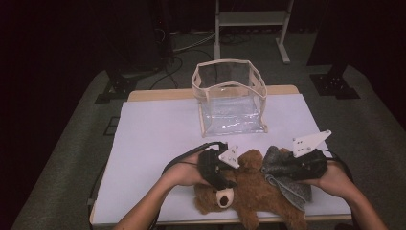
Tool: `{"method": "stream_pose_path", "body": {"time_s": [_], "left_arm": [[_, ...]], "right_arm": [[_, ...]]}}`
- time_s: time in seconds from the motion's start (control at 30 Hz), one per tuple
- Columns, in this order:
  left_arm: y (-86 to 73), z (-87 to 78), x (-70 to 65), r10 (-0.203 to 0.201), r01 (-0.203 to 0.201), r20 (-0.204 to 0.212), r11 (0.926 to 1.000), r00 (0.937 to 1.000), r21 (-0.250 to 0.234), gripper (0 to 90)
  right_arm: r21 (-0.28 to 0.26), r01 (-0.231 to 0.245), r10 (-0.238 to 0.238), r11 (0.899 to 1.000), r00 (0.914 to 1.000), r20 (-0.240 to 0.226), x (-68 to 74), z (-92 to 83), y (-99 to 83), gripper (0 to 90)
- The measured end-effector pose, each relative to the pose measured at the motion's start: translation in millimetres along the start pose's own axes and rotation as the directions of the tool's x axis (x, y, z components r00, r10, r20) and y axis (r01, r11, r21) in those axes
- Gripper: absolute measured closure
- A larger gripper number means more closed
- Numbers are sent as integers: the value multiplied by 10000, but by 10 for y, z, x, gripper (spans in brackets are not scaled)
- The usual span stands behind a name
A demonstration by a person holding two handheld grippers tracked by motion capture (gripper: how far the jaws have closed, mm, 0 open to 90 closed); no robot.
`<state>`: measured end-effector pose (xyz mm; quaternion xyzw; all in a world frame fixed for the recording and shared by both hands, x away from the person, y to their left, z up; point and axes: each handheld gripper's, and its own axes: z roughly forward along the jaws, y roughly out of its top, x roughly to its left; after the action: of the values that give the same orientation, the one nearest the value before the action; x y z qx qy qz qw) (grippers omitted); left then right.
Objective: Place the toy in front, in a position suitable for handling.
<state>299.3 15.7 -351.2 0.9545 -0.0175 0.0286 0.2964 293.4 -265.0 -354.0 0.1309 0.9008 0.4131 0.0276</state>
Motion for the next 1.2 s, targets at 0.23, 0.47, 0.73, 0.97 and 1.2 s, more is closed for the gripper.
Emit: {"method": "stream_pose_path", "body": {"time_s": [0.23,0.47,0.73,0.97,1.2], "left_arm": [[78,81,-32,242,-242,286,9997,9993,3,444],[110,148,-68,344,-353,452,9992,9984,190,439],[64,129,-92,288,-296,586,9995,9979,136,441],[-61,-8,-74,131,-126,423,9998,9990,-127,442],[-191,-368,-46,-131,111,-358,9983,9993,-573,438]], "right_arm": [[-272,743,-745,9969,9972,-50,113,-159,339,741],[-404,1343,-1342,9901,9909,51,130,-229,799,741],[395,1031,-1017,9939,9942,-362,-92,121,994,740],[1209,283,-234,9923,9989,-417,-183,321,635,743],[1029,-264,284,9943,9994,-176,-261,299,378,747]]}}
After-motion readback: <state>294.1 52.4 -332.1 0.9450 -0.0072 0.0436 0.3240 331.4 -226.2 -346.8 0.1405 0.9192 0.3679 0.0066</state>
